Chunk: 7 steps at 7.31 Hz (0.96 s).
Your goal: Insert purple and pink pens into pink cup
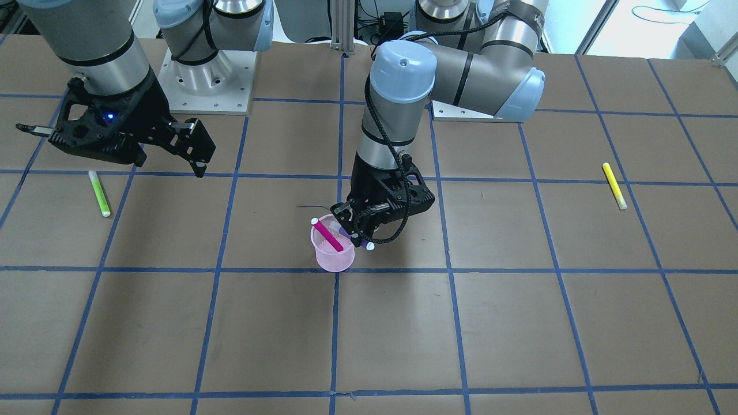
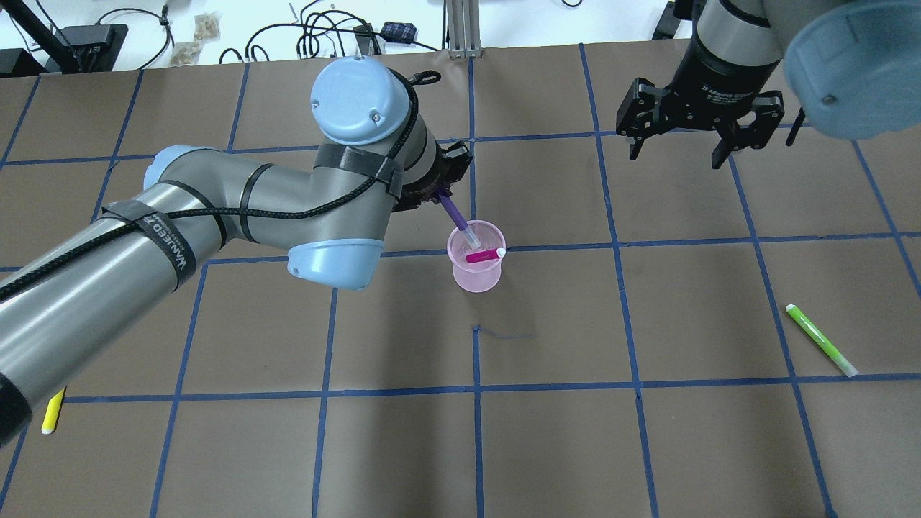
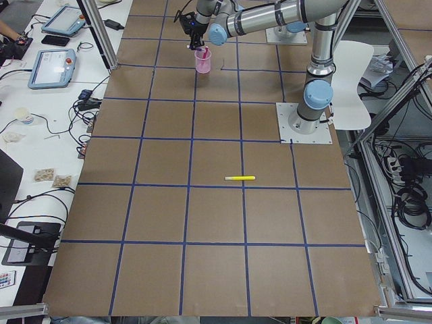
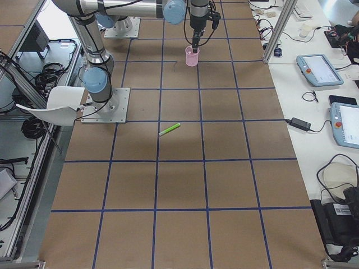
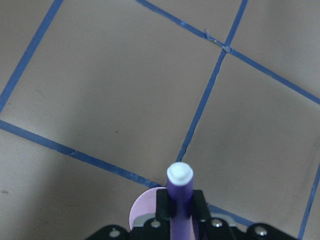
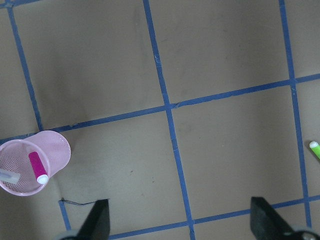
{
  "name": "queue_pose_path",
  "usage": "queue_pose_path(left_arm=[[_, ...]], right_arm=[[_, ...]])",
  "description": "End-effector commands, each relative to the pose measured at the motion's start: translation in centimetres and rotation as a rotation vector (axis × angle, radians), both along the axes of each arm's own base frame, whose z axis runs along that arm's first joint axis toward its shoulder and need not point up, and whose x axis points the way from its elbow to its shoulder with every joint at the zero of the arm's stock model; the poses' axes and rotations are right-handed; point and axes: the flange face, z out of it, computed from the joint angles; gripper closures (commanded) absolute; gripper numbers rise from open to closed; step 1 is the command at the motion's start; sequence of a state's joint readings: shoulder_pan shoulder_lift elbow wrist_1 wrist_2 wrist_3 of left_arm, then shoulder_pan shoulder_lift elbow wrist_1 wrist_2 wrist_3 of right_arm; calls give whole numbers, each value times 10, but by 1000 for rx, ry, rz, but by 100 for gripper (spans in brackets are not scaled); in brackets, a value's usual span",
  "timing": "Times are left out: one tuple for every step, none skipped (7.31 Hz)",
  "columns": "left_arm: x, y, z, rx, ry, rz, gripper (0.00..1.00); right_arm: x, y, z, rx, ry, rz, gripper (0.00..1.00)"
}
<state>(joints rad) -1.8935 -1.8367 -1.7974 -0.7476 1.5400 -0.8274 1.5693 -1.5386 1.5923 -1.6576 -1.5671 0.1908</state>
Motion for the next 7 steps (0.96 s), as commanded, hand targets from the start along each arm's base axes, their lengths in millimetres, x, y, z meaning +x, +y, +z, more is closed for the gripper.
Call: queue_pose_path(left_arm=[[-8, 5, -7, -3, -9, -2, 100], [-9, 8, -10, 0, -12, -6, 100], [-9, 10, -12, 1, -13, -6, 100], [-7, 9, -13, -15, -40, 5, 100], [-6, 9, -11, -26, -51, 8, 100], [-6, 8, -10, -44, -45, 12, 100], [-6, 8, -13, -40, -46, 17, 100]], right_arm=[[-3, 1, -2, -7, -5, 1, 0], [0, 2, -3, -4, -8, 5, 0], [-1, 1, -1, -10, -8, 4, 0], [0, 2, -1, -8, -7, 5, 0], [0, 2, -2, -7, -8, 5, 0], [0, 2, -4, -5, -8, 5, 0], [1, 4, -1, -11, -8, 7, 0]])
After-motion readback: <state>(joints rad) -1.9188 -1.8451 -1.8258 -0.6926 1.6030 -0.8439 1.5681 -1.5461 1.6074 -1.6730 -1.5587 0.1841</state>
